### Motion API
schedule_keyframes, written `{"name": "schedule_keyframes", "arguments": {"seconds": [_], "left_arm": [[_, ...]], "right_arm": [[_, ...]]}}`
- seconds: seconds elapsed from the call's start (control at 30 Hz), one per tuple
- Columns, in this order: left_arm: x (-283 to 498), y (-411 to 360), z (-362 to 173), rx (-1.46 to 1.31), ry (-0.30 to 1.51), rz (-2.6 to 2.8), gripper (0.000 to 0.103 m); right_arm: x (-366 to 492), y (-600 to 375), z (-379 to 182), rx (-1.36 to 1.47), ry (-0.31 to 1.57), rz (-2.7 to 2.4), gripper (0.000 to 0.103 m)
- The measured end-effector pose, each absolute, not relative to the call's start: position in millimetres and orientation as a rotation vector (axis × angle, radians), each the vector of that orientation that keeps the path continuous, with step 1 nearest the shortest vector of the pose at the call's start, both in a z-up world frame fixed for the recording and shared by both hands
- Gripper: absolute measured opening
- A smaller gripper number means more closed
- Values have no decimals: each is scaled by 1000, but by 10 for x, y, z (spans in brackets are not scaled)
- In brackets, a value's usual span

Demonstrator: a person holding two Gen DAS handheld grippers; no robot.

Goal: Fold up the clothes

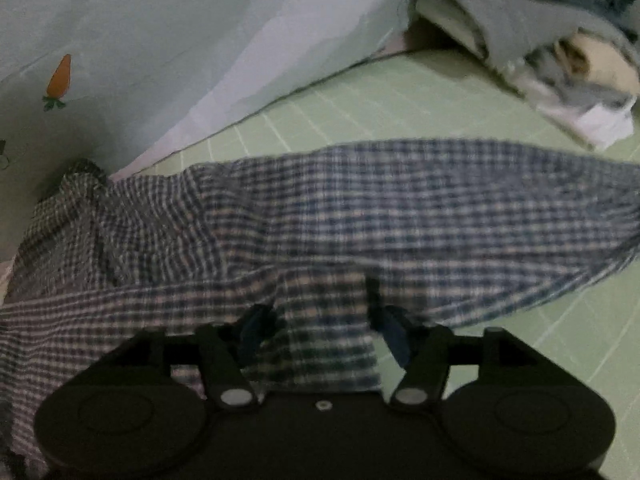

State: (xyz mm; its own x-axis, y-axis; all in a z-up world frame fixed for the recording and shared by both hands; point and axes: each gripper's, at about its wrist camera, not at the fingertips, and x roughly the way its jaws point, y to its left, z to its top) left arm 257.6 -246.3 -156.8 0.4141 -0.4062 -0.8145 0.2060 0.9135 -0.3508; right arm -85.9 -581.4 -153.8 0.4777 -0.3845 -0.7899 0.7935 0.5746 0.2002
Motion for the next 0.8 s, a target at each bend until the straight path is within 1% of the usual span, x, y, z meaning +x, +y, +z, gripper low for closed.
{"name": "schedule_keyframes", "arguments": {"seconds": [0.03,0.07,0.1,0.17,0.2,0.23,0.27,0.33,0.5,0.57,0.6,0.67,0.7,0.73,0.77,0.8], "left_arm": [[2593,-2470,-1588,-217,1082,-395,71],[2610,-2482,-1601,-222,1081,-399,64],[2626,-2497,-1607,-224,1076,-400,57],[2657,-2519,-1626,-248,1090,-421,23],[2668,-2535,-1629,-258,1094,-431,18],[2669,-2566,-1613,-254,1086,-439,10],[2663,-2606,-1586,-241,1071,-450,6],[2634,-2699,-1495,-222,1039,-480,5],[2527,-3059,-1184,-155,931,-584,6],[2495,-3259,-1140,-85,897,-610,17],[2486,-3331,-1159,-54,896,-609,20],[2475,-3410,-1219,-13,913,-595,47],[2468,-3408,-1249,-11,926,-588,54],[2457,-3389,-1281,-15,936,-583,64],[2442,-3353,-1312,-24,942,-580,70],[2434,-3327,-1346,-29,952,-576,71]], "right_arm": [[-848,-5799,-1516,592,769,-757,35],[-838,-5784,-1495,577,770,-739,29],[-827,-5769,-1474,562,771,-720,18],[-801,-5725,-1381,501,770,-701,14],[-785,-5709,-1321,472,763,-697,12],[-775,-5702,-1255,453,746,-697,12],[-776,-5711,-1178,440,720,-702,11],[-808,-5794,-1006,436,657,-721,11],[-847,-6063,-617,400,520,-784,11],[-814,-6207,-579,368,521,-820,11],[-802,-6279,-592,359,531,-837,11],[-805,-6413,-656,363,553,-860,11],[-803,-6464,-692,373,556,-862,11],[-805,-6499,-722,382,559,-863,11],[-822,-6529,-749,389,563,-865,11],[-822,-6551,-775,394,567,-867,11]]}}
